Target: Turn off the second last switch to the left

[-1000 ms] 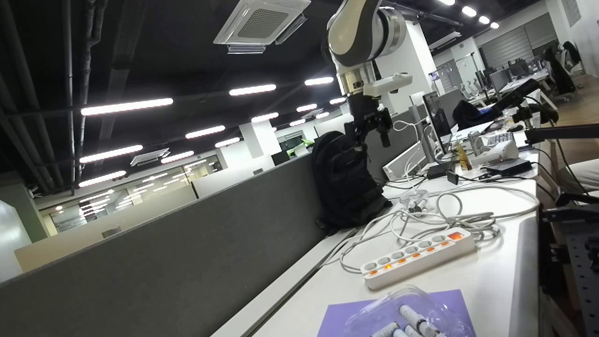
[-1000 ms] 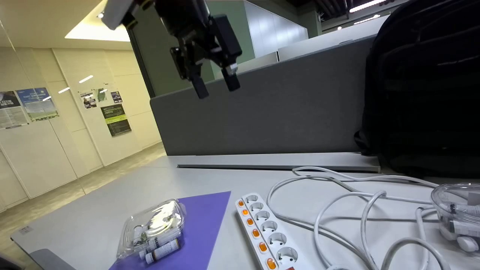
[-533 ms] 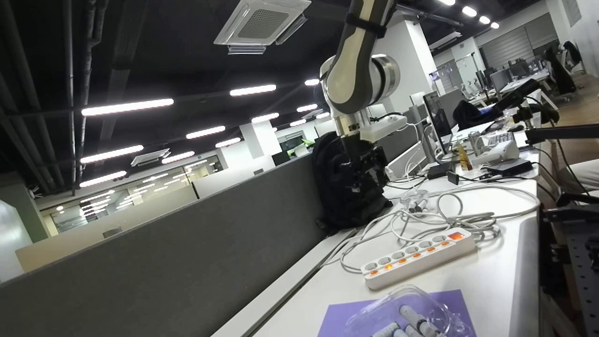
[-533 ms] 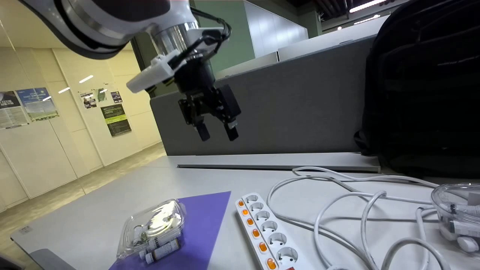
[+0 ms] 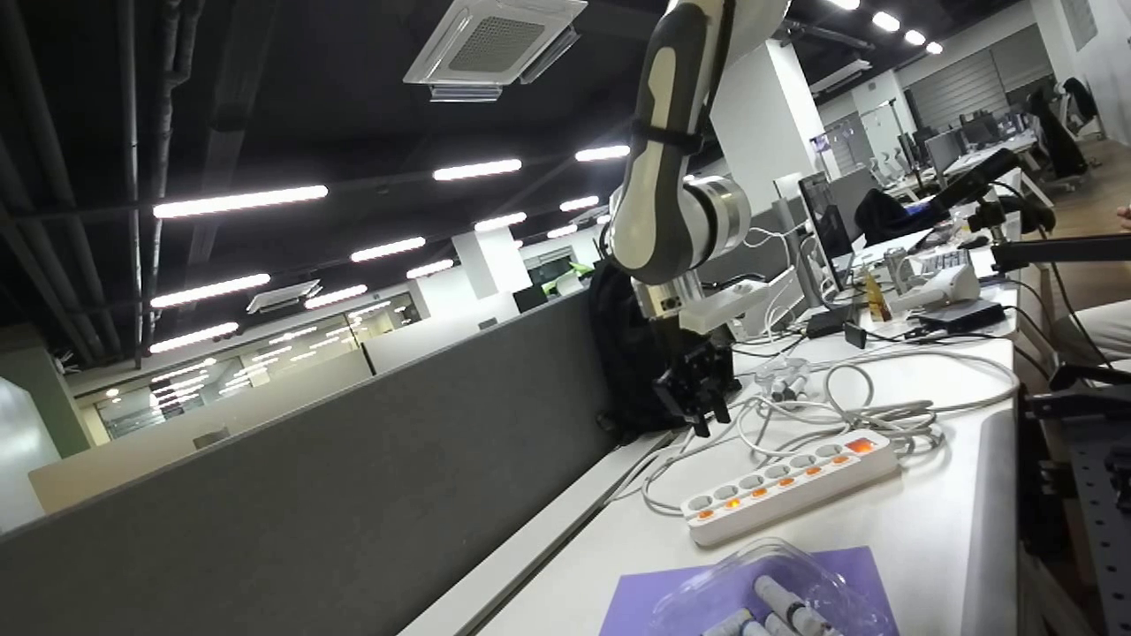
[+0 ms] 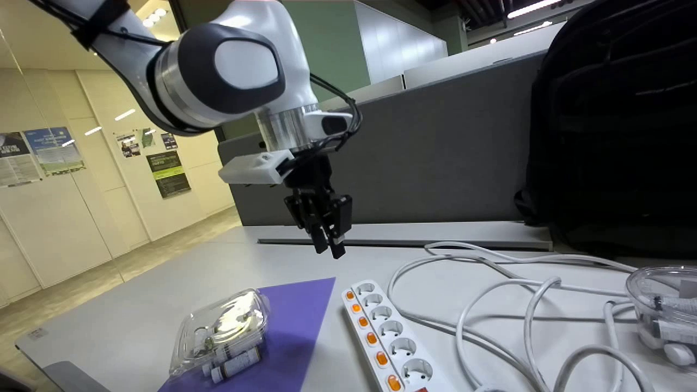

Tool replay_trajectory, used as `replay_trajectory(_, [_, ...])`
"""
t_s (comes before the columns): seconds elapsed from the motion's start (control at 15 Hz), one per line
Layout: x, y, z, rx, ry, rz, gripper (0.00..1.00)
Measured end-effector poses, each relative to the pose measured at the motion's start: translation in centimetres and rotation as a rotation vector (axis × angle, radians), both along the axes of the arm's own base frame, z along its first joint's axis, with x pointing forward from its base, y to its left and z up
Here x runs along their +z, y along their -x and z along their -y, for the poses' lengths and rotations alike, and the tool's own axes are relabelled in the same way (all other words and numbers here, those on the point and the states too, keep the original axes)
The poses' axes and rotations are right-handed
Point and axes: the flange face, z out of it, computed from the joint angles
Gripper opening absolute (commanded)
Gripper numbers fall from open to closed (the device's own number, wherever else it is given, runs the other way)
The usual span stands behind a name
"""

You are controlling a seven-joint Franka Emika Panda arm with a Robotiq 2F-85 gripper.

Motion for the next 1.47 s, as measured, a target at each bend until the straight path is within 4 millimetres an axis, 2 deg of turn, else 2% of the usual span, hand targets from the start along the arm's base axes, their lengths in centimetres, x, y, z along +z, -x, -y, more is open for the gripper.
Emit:
replay_trajectory(0.07, [-0.6,-0.4,0.1,-0.009,-0.011,-0.005,0.06])
replay_trajectory(0.2, [-1.7,-1.1,0.1,-0.018,-0.028,-0.010,0.00])
replay_trajectory(0.53, [-3.0,-2.3,-0.2,-0.020,-0.047,-0.020,0.01])
replay_trajectory(1.07, [-3.7,-2.1,-0.1,-0.007,-0.031,-0.024,0.00])
replay_trajectory(1.47, [-7.1,-1.5,-0.4,0.034,0.011,-0.013,0.00])
